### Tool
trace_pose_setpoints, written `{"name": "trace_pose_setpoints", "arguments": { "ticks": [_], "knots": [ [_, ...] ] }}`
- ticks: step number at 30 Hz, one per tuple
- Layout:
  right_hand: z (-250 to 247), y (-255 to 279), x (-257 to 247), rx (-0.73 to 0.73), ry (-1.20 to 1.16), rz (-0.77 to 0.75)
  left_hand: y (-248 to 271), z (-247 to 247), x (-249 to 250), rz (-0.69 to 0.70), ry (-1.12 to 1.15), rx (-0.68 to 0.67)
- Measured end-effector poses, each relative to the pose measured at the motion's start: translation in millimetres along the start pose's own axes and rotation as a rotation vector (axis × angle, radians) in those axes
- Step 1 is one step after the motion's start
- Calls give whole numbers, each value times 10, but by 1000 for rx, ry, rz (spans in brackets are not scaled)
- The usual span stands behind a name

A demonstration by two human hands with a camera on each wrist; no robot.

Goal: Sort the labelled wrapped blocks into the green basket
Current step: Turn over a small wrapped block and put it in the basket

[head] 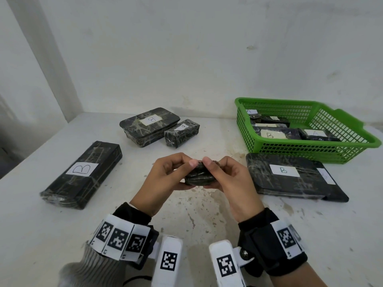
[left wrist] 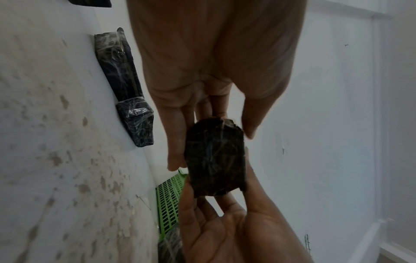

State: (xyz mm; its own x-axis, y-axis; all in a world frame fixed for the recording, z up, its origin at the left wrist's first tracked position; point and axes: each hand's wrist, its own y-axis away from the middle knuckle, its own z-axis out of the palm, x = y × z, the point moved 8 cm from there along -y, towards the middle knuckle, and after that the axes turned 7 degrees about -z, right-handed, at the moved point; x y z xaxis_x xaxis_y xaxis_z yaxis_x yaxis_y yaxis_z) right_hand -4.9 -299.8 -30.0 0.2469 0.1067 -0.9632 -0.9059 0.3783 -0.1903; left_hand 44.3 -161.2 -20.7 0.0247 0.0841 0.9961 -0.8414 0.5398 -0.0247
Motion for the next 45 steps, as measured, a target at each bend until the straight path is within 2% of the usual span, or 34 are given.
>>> {"name": "trace_pose_setpoints", "arguments": {
  "ticks": [4,10,17,22,30,37,45],
  "knots": [
    [-62,-30,11,40,22,-25,-6,32,-49,-11,-9,-46],
    [-19,-24,25,-12,-10,20,-9,5,-30,7,40,-5],
    [-66,-32,27,13,8,-37,-19,4,-30,4,84,13],
    [-7,-37,-11,-57,-1,-32,-32,-53,-15,38,112,42],
    [-48,-56,-125,-75,-7,-189,-34,-40,-10,37,155,-2],
    [-44,-69,-145,-118,-27,-219,-23,-112,26,99,154,74],
    [-32,-59,-169,-121,-63,-222,-43,-180,15,78,186,153]
  ]
}}
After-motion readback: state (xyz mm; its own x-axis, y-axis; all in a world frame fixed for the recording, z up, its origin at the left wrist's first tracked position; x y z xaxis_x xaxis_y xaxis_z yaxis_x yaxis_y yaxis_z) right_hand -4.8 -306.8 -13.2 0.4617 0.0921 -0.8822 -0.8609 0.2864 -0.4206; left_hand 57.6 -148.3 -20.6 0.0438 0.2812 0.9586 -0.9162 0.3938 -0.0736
